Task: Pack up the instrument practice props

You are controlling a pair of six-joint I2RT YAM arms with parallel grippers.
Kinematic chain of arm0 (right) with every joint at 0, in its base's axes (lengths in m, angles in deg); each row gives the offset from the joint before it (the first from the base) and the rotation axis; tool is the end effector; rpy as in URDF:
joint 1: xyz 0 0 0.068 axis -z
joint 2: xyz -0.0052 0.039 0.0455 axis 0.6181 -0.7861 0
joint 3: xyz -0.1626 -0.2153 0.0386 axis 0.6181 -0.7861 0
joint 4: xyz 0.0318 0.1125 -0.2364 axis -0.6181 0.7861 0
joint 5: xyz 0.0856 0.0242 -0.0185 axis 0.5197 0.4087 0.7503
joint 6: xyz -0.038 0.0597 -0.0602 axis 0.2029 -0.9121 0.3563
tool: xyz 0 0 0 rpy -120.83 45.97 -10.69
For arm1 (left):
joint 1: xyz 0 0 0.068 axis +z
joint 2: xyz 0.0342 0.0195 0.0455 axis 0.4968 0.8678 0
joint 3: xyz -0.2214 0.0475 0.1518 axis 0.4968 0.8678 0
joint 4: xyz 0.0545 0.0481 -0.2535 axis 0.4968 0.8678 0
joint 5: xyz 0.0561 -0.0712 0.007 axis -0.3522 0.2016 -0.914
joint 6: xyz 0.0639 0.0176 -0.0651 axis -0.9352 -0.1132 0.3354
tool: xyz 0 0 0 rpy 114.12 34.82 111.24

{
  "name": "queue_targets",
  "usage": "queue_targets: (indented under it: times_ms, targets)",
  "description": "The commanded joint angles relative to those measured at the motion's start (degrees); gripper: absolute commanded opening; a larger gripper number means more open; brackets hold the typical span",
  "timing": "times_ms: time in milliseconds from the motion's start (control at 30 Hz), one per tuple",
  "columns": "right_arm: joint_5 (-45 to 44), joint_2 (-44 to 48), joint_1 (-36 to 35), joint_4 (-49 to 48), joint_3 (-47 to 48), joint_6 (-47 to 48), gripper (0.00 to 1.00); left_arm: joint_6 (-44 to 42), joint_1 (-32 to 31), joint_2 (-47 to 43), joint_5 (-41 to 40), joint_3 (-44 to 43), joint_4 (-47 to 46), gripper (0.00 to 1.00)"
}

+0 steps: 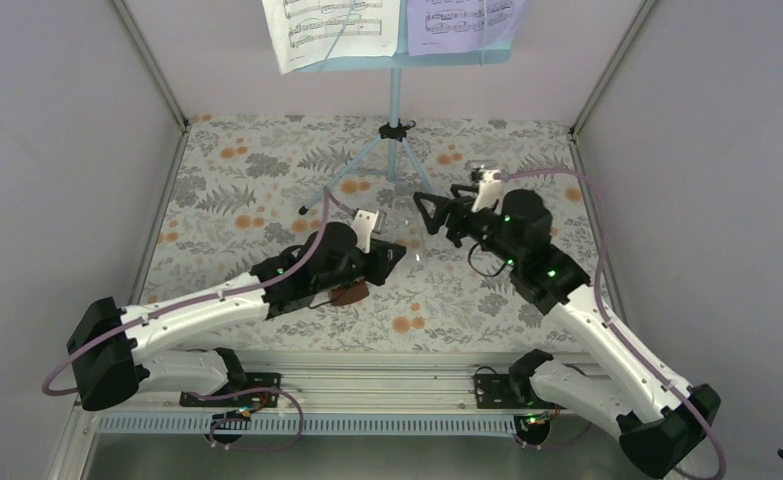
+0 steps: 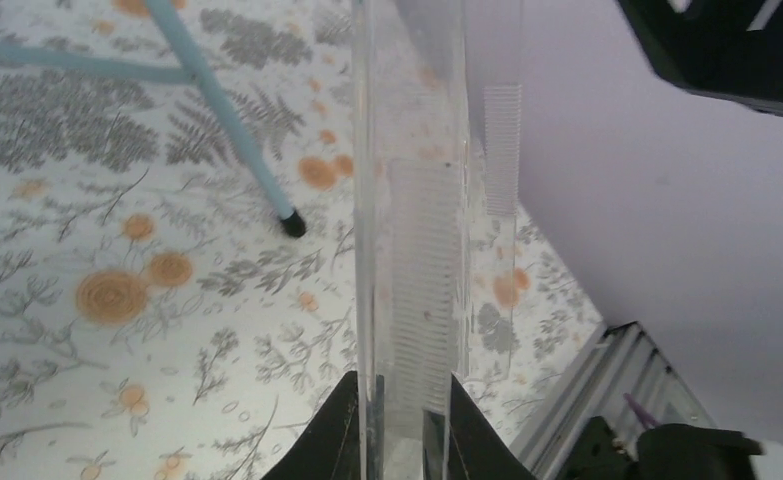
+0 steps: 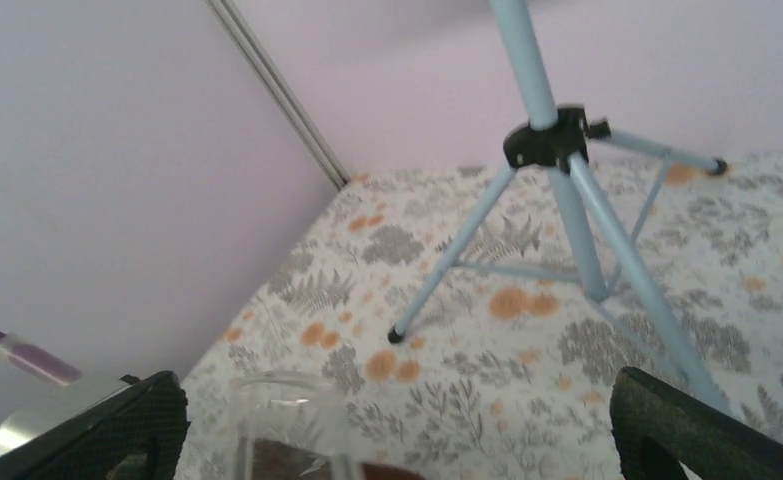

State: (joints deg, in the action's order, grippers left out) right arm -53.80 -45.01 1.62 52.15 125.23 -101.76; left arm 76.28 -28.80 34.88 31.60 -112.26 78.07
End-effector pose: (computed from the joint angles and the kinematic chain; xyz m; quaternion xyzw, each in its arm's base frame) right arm 0.2098 0.1621 0.3420 -0.0950 0.7784 0.3405 0.5187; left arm 0.1729 -0.2757 0.2632 0.1408 0.8296 -0.3889 0.3750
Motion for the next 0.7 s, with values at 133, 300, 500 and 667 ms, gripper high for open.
queue_targets:
  times_ms: [133,300,500,667]
  targets:
    - [39.01,3.32,16.18,-16.36,-2.59,-2.56,1.00,-4.35,6.20,-7.90,18.36,0.05,-5.25,0.11]
    - [51.97,3.04,16.34,-34.70,-5.95,-10.08,1.00,-6.25,8.69,-11.68,34.50,0.28,-10.39,0.11]
    - [58.42,1.53,9.82,-48.72,-5.58,-14.66,1.00,-7.62,9.00,-14.16,44.60,-2.56,-11.68,0.11]
    - [61.67,-1.95,4.63,-51.97,-0.75,-14.54,1.00,-8.28,9.02,-14.27,49.63,-4.33,-13.17,0.11]
